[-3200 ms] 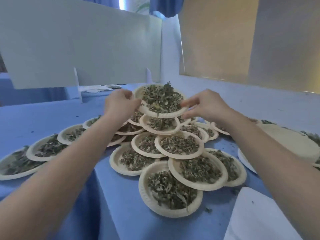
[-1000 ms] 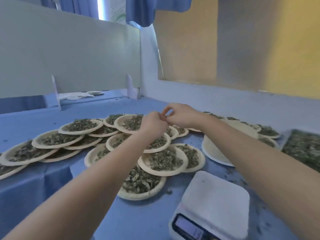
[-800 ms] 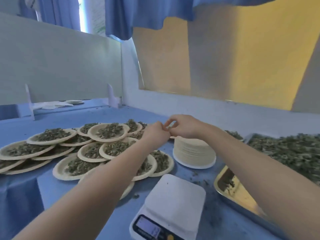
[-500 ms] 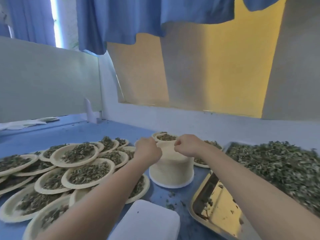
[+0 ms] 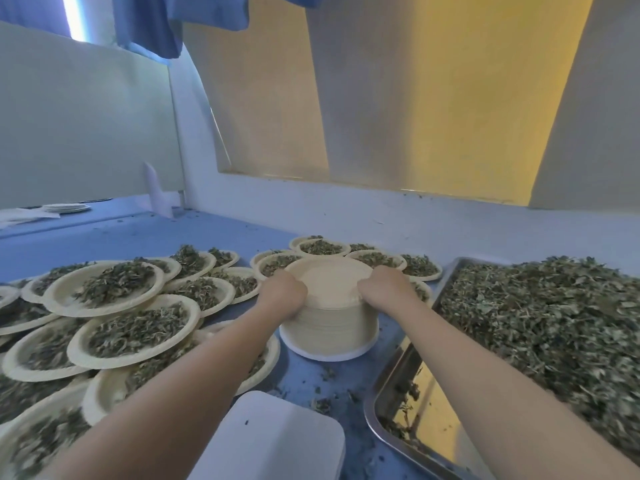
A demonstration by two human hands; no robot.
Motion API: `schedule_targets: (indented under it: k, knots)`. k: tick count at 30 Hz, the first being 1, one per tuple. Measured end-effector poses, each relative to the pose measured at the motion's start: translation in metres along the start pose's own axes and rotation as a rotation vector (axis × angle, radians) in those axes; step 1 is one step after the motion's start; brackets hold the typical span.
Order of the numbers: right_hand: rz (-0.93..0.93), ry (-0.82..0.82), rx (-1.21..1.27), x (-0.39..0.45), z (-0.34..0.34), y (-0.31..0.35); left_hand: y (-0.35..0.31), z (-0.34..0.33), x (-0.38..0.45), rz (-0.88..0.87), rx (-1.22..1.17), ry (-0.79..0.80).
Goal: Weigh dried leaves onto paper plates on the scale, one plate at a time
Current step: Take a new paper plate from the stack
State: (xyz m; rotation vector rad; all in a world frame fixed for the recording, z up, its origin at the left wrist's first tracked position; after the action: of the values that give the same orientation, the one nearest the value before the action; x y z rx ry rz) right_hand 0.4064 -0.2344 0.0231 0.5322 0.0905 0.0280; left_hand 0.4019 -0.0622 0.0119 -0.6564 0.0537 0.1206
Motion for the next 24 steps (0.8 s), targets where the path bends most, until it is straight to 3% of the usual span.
schedule_targets:
  k: [9, 19, 24]
  knots:
    - [0.030, -0.082, -0.072, -0.001, 0.002, 0.008, -0.017, 0.003, 0.000, -0.005, 0.152, 0.006]
    - [0.066, -0.187, 0.135, -0.008, 0.017, 0.019, -0.031, 0.023, -0.018, -0.117, -0.067, -0.165]
    - [0.067, -0.232, 0.275, -0.022, 0.031, 0.022, -0.025, 0.038, -0.034, -0.099, -0.346, -0.195]
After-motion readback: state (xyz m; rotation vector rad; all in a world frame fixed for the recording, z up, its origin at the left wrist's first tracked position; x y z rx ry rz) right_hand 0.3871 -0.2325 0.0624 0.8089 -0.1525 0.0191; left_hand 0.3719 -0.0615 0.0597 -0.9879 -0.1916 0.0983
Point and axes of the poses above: each hand's wrist, its own x-axis towards the middle knuckle, its own z-axis out of the back of the hand, y = z × x, the point moved 2 cm from there along x, towards the middle knuckle, and after that the axes turned 10 degrees about y, right-handed, at the moved point
